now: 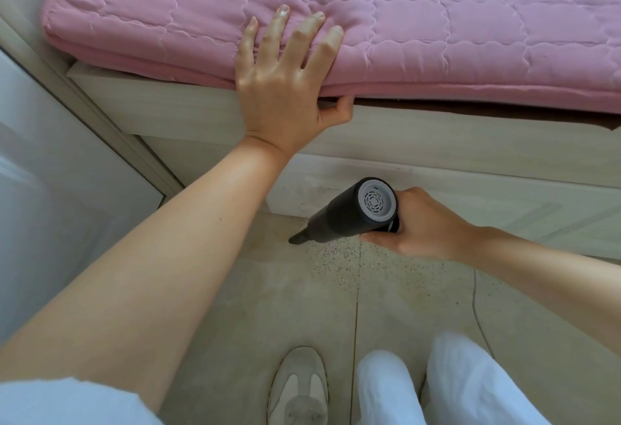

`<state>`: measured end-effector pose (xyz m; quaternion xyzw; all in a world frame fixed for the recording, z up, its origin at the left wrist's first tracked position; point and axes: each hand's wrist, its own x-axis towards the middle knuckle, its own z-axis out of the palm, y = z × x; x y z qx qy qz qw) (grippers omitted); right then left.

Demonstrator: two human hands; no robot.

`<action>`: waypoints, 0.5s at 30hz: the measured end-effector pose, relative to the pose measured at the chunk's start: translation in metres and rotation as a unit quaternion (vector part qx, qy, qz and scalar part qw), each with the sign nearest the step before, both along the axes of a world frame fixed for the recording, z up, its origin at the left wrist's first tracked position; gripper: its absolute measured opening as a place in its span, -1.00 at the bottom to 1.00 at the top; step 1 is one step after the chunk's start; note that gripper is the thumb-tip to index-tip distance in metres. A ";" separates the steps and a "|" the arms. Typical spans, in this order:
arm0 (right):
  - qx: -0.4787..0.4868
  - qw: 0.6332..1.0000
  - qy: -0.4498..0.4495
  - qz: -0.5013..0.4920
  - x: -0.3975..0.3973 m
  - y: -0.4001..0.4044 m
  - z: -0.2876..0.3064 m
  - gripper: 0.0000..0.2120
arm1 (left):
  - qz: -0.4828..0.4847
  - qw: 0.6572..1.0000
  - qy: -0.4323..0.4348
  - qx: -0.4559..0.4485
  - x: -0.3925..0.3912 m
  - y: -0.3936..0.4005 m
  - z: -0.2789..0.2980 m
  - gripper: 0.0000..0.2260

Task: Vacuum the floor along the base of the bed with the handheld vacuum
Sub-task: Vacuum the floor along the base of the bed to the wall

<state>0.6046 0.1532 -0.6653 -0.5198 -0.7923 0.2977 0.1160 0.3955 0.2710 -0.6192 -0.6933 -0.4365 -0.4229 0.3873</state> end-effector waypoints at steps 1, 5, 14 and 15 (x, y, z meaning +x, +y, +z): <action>0.008 1.000 -0.005 0.004 0.000 0.000 0.000 -0.54 | 0.000 1.000 -0.001 0.001 0.000 0.000 0.000 -0.49; 0.055 0.998 -0.030 0.021 0.000 -0.002 0.001 -0.53 | -0.001 1.000 -0.003 0.000 0.000 0.000 -0.001 -0.49; 0.125 0.987 -0.079 0.063 -0.005 -0.006 -0.005 -0.51 | -0.005 1.000 0.000 -0.003 -0.001 -0.001 0.001 -0.48; 0.130 0.986 -0.082 0.065 -0.006 -0.006 -0.005 -0.54 | -0.005 1.000 0.000 -0.003 -0.001 -0.001 0.001 -0.49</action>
